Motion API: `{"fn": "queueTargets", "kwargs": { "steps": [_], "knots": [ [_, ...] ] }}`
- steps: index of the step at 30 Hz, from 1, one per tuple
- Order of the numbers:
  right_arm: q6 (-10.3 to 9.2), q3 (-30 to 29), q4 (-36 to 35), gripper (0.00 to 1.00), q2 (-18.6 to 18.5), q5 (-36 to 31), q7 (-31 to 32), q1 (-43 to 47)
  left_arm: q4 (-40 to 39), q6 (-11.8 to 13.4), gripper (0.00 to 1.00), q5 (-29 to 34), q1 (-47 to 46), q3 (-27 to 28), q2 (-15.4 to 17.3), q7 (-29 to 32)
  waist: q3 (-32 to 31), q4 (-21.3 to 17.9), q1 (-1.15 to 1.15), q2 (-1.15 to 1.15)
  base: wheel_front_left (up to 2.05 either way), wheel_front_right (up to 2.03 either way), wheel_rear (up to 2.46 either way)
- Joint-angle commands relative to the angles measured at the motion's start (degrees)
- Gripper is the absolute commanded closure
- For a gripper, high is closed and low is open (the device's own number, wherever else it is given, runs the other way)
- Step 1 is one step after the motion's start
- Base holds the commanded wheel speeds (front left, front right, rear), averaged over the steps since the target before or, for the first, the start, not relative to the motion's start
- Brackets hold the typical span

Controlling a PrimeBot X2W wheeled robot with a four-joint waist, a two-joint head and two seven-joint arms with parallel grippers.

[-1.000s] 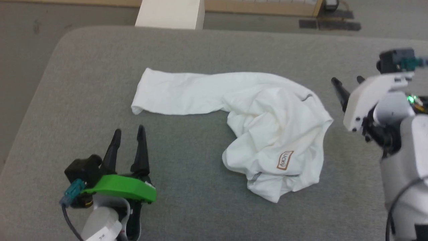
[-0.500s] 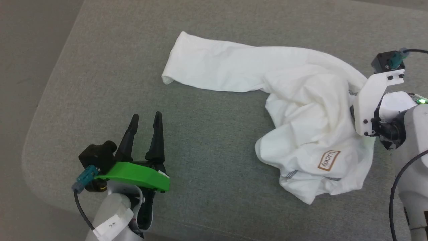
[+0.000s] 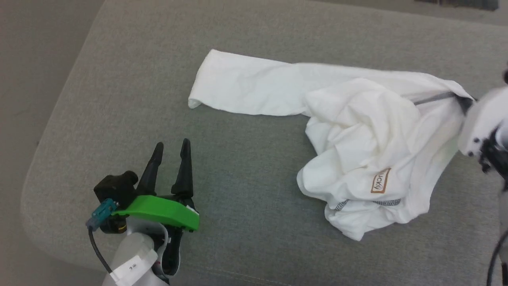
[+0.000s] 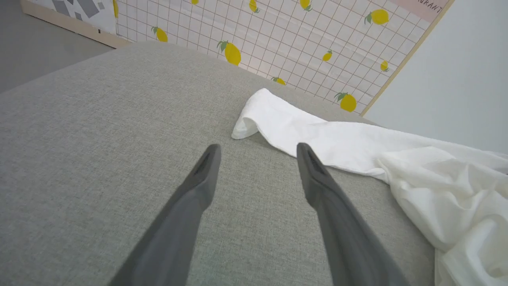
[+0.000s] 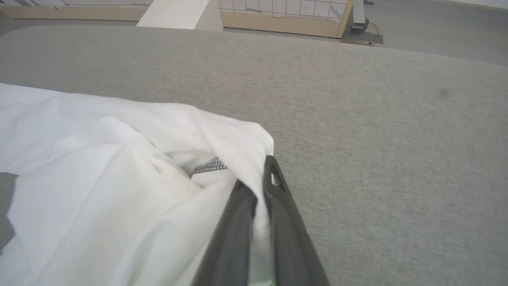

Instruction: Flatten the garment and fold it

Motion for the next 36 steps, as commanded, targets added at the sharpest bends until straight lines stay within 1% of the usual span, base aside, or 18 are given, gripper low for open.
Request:
{"fn": "queueTargets", "kwargs": {
  "steps": [1,4,6,8,11,14,16,17,18,22,24,26,30,33,36],
  "knots": [
    [-0.08,-1.90,-1.94,1.00,0.12,0.42,-0.84,3.35,0.29,-0.48,0.00,0.92,0.79,0.14,-0.19,-0.26,-4.68,-3.95,-0.01,0.00,0.00,0.00,0.00],
    [-0.08,-6.63,-7.71,1.00,1.98,0.47,-1.06,11.05,0.77,-0.52,0.00,0.98,1.93,0.25,-0.20,-0.26,-6.85,-5.33,-0.01,0.00,0.00,0.00,0.00],
    [-0.08,-9.44,-11.69,1.00,4.62,0.74,0.19,17.94,1.01,-0.54,0.00,1.01,2.61,0.14,-0.20,-0.26,-7.97,-6.07,-0.01,0.00,0.00,0.00,0.00],
    [-0.08,-10.91,-14.48,1.00,7.23,1.35,1.63,23.95,1.22,-0.55,0.00,1.03,2.95,-0.02,-0.20,-0.26,-8.64,-6.56,-0.01,0.00,0.00,0.00,0.00],
    [-0.08,-11.22,-15.97,1.00,9.76,3.34,4.32,31.62,1.60,-0.57,0.00,0.97,3.34,-0.17,-0.21,-0.26,-9.36,-7.01,-0.01,0.00,0.00,0.00,0.00],
    [-0.08,-9.68,-15.12,1.00,10.35,5.42,6.31,35.87,2.13,-0.58,0.00,0.82,3.50,-0.60,-0.21,-0.23,-9.78,-7.00,-0.01,0.00,0.00,0.00,0.00],
    [-0.08,-8.37,-14.11,1.00,10.41,8.17,5.47,36.73,2.56,-0.55,0.00,0.52,3.73,-0.79,-0.21,-0.11,-10.14,-7.00,-0.01,0.00,0.00,0.00,0.00],
    [-0.08,-7.84,-13.96,0.54,10.42,9.02,4.02,36.59,2.80,-0.46,0.00,0.30,3.88,-0.85,-0.21,0.05,-10.36,-7.00,-0.01,0.00,0.00,0.00,0.00],
    [-0.08,-7.50,-14.02,0.00,10.42,9.35,2.59,36.24,2.95,-0.41,0.00,0.17,3.97,-0.90,-0.21,0.16,-10.57,-7.02,-0.01,0.00,0.00,0.00,0.00],
    [-0.08,-8.87,-15.98,0.00,10.44,9.88,-5.98,33.10,3.30,-0.21,0.00,-1.01,3.85,-1.22,-0.22,1.48,-11.55,-7.29,-0.01,0.00,0.00,0.00,0.00],
    [-0.08,-10.46,-17.07,0.00,10.44,9.00,-9.75,31.47,3.13,-0.16,0.00,-2.04,3.10,-1.77,-0.22,3.04,-12.00,-7.48,-0.01,0.00,0.00,0.00,0.00],
    [-0.08,-11.93,-17.93,0.00,10.44,7.64,-12.71,30.04,3.00,-0.17,0.00,-3.59,2.04,-3.31,-0.22,6.12,-12.28,-7.64,-0.01,0.00,0.00,0.00,0.00],
    [-0.08,-13.44,-17.89,0.00,10.45,6.26,-14.70,28.67,3.36,-0.07,0.00,-5.55,-0.54,-9.41,-0.23,17.32,-12.75,-7.89,-0.01,0.00,0.00,0.00,0.00],
    [-0.08,-13.78,-17.24,0.00,10.45,5.97,-14.87,28.47,3.07,-0.07,0.00,-5.83,-2.72,-15.91,-0.23,27.89,-12.34,-8.22,-0.01,0.00,0.00,0.00,0.00],
    [-0.08,-13.69,-16.45,0.00,10.45,6.19,-14.93,28.53,2.01,-0.29,0.00,-6.36,-4.59,-21.78,-0.23,35.38,-11.46,-8.62,-0.01,0.00,0.00,0.00,0.00]
  ]
}}
